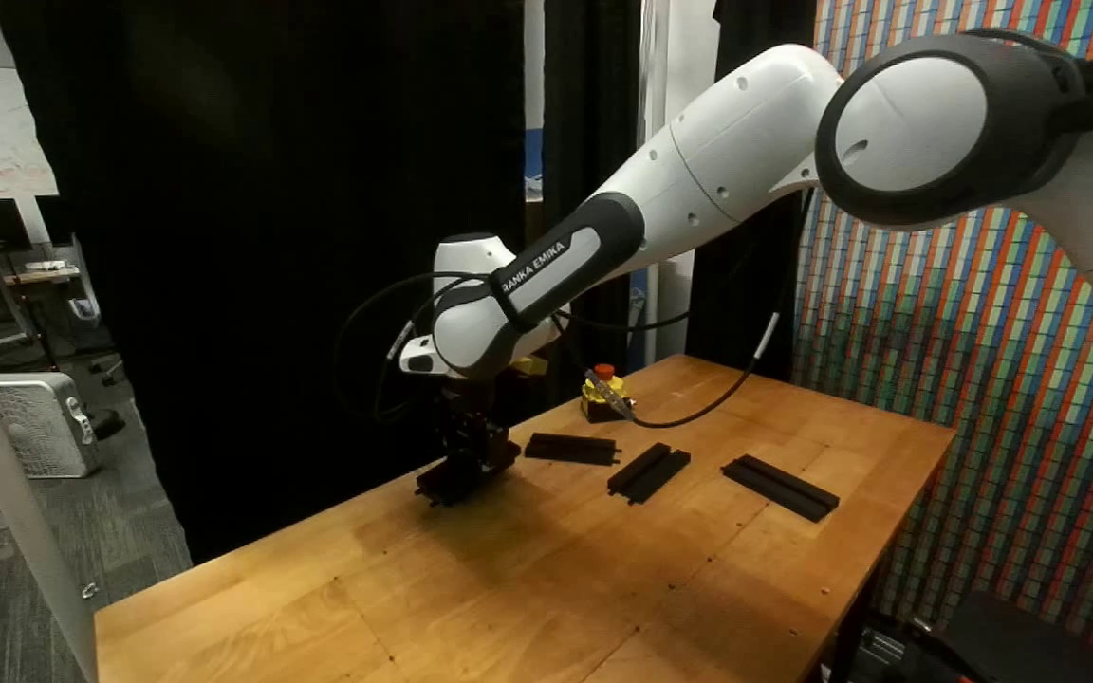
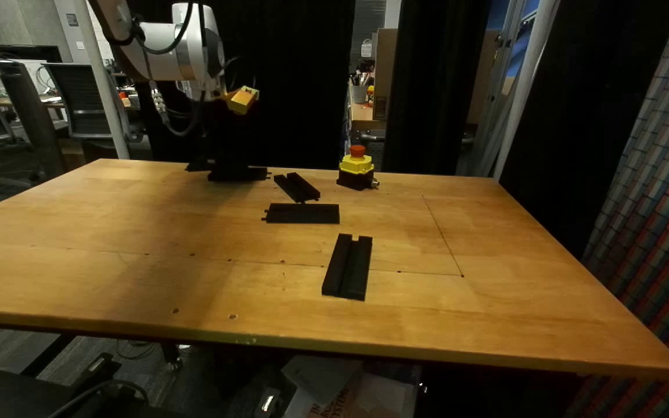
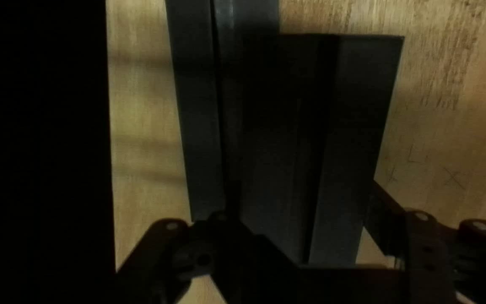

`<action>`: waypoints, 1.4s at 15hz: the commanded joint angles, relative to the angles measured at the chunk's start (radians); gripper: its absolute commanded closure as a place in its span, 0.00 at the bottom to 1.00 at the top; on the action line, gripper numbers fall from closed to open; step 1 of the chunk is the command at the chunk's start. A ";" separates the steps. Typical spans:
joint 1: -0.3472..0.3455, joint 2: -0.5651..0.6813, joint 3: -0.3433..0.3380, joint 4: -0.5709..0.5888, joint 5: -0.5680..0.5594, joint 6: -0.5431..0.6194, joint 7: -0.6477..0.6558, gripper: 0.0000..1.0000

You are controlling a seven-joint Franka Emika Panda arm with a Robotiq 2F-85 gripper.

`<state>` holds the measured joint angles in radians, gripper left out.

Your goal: Arrange the black objects together

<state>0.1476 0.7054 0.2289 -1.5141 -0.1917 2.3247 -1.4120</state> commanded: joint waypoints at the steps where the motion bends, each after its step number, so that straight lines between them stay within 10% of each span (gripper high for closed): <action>1: -0.015 0.025 -0.003 0.033 0.003 0.012 -0.043 0.55; 21: -0.019 0.171 -0.023 0.242 0.013 -0.061 -0.057 0.55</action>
<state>0.1264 0.8489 0.2112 -1.3308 -0.1915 2.2954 -1.4554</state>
